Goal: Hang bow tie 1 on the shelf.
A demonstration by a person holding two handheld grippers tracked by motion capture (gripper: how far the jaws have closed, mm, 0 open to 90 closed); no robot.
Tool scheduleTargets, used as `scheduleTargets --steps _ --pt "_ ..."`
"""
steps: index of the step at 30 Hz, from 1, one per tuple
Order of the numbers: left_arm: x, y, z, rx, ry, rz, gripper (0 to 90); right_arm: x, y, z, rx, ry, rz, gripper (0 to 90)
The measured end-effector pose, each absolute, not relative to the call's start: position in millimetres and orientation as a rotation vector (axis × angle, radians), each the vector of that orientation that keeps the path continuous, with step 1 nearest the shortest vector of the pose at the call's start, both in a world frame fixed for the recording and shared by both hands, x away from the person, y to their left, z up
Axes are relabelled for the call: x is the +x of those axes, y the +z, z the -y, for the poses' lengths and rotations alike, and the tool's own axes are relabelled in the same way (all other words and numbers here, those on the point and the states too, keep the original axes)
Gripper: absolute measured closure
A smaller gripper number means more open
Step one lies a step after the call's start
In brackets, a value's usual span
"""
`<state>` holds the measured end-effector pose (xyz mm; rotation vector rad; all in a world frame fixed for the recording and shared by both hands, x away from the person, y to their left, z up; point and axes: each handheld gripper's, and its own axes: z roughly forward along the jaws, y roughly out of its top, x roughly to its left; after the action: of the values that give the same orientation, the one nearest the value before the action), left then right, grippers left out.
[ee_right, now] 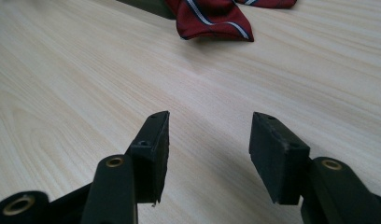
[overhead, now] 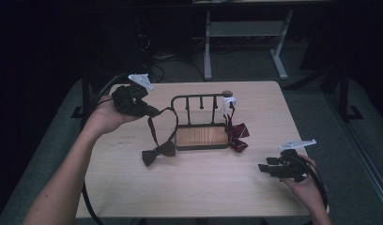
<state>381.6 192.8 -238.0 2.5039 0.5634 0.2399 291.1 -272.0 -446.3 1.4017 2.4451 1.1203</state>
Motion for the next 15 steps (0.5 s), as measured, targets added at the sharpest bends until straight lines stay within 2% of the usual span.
scheduleTargets --steps 15 --pt "400.5 -236.1 -185.6 2.522 0.247 -0.608 89.6 290.2 -445.6 269.6 1.393 1.106 -2.454 47.6"
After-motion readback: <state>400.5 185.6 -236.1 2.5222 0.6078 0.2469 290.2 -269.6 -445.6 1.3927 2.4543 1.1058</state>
